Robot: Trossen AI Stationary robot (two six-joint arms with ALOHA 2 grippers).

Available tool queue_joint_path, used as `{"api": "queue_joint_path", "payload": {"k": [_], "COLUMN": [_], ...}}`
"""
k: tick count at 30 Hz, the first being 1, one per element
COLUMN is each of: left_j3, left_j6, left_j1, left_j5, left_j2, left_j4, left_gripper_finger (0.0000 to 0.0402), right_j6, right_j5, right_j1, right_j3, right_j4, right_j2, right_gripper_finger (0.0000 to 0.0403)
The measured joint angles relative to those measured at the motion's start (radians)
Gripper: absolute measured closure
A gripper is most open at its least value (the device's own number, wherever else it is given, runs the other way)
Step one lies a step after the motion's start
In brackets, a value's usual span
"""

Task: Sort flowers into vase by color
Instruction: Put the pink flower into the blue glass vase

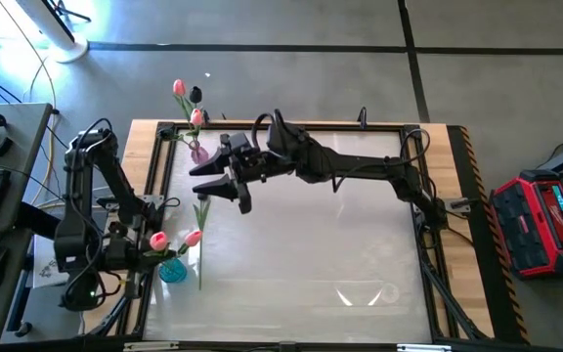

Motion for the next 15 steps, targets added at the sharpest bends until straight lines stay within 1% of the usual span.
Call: {"api": "queue_joint_path", "payload": {"k": [7, 11, 15], "left_j3": [-0.025, -0.026, -0.026], "left_j6": [-0.025, -0.032, -0.051], "left_j1": [-0.003, -0.003, -0.003], "left_j5": [0.090, 0.145, 0.163], "left_j2": [0.000, 0.000, 0.000], "left_j4": [-0.002, -0.011, -0.032], "left_gripper_finger": [0.0400, 0.0394, 0.0386], "right_j6": [0.000, 0.020, 0.057], "right_j5": [0.014, 0.118, 0.223], "right_j1": [0.005, 0.005, 0.004], "right_j3": [0.000, 0.000, 0.000], "right_j4": [-0.024, -0.072, -0.124], "right_j2": [0.000, 0.000, 0.000], "right_gripper_finger": [0.0208, 0.0208, 0.0208]}}
